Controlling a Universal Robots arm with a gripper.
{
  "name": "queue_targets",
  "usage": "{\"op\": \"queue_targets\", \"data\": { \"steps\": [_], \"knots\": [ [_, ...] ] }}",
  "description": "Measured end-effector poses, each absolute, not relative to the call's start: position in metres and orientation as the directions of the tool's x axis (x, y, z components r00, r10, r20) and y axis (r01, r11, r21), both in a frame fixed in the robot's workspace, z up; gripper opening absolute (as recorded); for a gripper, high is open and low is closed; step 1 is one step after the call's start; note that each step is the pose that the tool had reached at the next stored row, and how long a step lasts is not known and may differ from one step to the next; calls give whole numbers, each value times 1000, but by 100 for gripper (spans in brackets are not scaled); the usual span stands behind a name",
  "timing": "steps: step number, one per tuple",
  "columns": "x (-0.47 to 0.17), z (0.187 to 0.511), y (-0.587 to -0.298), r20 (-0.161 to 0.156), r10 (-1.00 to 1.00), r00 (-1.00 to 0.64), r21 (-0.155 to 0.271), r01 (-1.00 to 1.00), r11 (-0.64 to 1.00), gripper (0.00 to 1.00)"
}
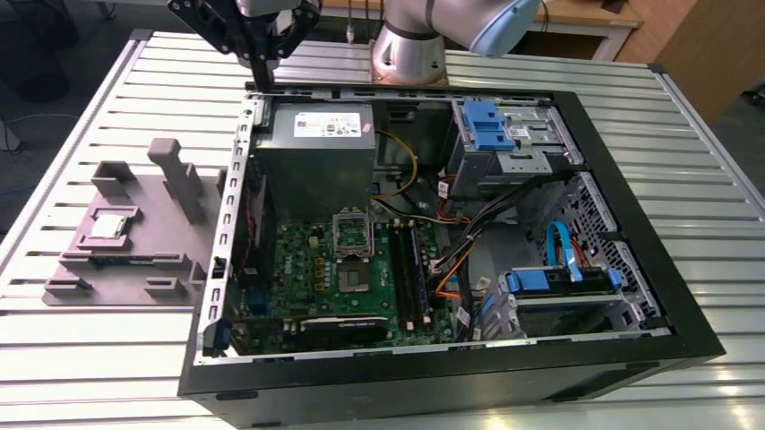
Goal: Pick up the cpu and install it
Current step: 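Reach for the cpu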
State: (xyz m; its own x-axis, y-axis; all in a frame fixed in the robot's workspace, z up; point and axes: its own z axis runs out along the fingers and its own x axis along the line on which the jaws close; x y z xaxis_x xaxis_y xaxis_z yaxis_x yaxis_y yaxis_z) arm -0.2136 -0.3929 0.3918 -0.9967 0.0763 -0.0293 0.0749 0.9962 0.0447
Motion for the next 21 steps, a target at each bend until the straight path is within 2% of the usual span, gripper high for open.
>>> {"op": "queue_targets", "data": {
  "steps": [21],
  "knots": [
    [-250, 387, -391, -29, 76, -997, 45, 75, 996, 11]
  ]
}}
